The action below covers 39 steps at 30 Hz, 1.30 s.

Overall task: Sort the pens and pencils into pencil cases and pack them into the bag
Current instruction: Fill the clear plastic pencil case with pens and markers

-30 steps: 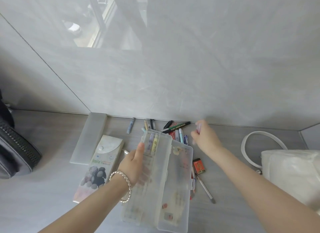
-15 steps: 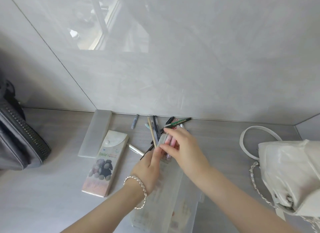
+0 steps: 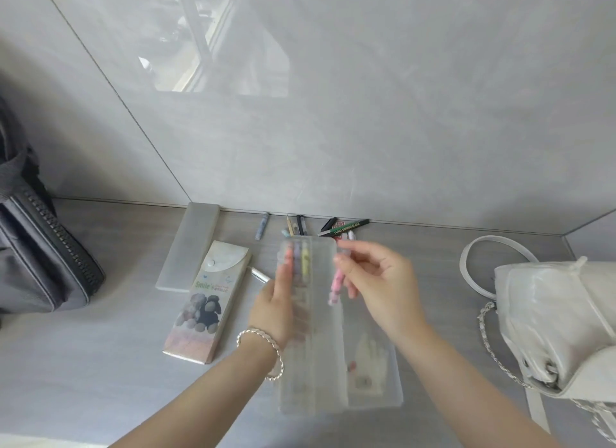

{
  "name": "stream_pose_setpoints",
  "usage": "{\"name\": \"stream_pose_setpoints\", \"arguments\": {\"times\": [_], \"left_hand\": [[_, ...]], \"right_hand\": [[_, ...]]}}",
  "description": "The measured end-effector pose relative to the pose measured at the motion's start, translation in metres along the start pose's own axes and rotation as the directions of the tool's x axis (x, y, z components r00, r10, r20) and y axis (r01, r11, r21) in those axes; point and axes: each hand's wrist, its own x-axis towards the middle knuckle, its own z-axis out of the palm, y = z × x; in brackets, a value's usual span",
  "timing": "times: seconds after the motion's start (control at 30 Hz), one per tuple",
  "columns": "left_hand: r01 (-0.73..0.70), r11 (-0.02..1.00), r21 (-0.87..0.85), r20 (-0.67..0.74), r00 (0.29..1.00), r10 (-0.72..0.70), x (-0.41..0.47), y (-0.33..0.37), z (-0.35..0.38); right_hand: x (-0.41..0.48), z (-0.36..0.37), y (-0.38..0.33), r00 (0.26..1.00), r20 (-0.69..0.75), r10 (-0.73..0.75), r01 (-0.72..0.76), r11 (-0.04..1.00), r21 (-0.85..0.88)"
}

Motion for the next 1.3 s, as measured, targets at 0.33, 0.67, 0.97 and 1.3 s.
{"name": "stream_pose_setpoints", "arguments": {"times": [0.33, 0.67, 0.97, 1.3], "left_hand": [[0.037, 0.999, -0.006, -0.191, 0.981, -0.038, 0.013, 0.024, -0.013], [0.036, 0.999, -0.023, -0.191, 0.981, -0.039, 0.018, 0.012, -0.021], [0.077, 0.997, 0.031, -0.23, 0.971, -0.068, 0.016, 0.009, -0.02], [0.104, 0.994, 0.034, -0.229, 0.969, -0.094, 0.016, -0.004, -0.016]], "right_hand": [[-0.027, 0.021, 0.031, 0.901, 0.395, -0.18, 0.401, 0.693, -0.599], [-0.002, -0.011, 0.039, 0.982, 0.084, -0.172, 0.187, 0.776, -0.602], [0.034, -0.072, 0.108, 0.922, -0.193, 0.335, -0.3, 0.306, -0.903], [0.027, -0.071, 0.111, 0.95, -0.175, 0.258, -0.249, 0.293, -0.923]]}}
